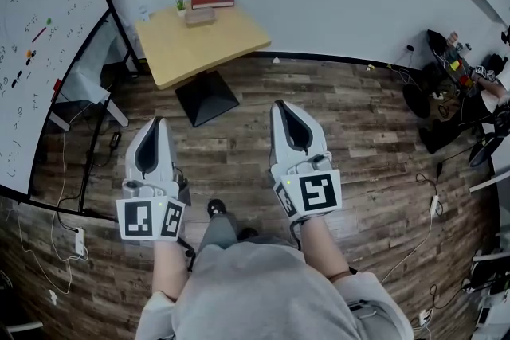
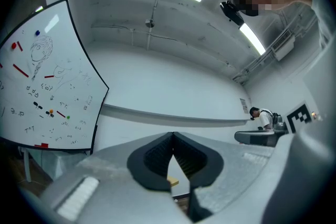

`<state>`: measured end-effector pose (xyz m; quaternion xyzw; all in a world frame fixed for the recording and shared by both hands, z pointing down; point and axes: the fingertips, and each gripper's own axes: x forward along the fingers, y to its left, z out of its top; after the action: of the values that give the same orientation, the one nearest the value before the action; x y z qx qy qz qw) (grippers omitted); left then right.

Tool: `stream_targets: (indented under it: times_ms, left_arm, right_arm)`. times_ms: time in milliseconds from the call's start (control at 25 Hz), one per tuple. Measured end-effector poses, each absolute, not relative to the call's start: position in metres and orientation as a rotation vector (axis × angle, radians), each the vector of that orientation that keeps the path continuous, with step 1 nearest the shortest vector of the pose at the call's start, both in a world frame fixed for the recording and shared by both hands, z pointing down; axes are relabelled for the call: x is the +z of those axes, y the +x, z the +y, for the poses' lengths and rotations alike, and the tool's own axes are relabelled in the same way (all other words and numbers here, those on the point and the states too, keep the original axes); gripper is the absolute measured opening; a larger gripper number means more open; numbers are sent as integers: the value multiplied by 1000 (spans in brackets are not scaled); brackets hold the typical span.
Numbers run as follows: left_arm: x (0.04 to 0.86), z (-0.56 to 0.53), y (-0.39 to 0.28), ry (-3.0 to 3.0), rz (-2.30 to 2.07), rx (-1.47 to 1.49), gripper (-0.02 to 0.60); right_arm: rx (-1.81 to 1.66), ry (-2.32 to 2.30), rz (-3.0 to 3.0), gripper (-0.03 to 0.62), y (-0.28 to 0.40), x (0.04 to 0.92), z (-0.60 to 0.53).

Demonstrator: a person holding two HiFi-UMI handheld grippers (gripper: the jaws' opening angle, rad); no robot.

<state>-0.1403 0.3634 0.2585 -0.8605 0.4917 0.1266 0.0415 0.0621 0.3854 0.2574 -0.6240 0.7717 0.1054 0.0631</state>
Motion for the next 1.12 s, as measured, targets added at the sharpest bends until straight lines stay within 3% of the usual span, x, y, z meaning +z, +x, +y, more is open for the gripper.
stream_targets:
  times_ms: [560, 1120]
  left_arm:
    - [257, 251, -131, -2672, 1456, 401, 5]
    - [248, 128, -157, -2675, 1422, 416, 5]
  right_arm:
    - [259, -1952, 2310, 2, 71, 261, 275]
    - [270, -1946, 2311, 2, 38, 255, 153]
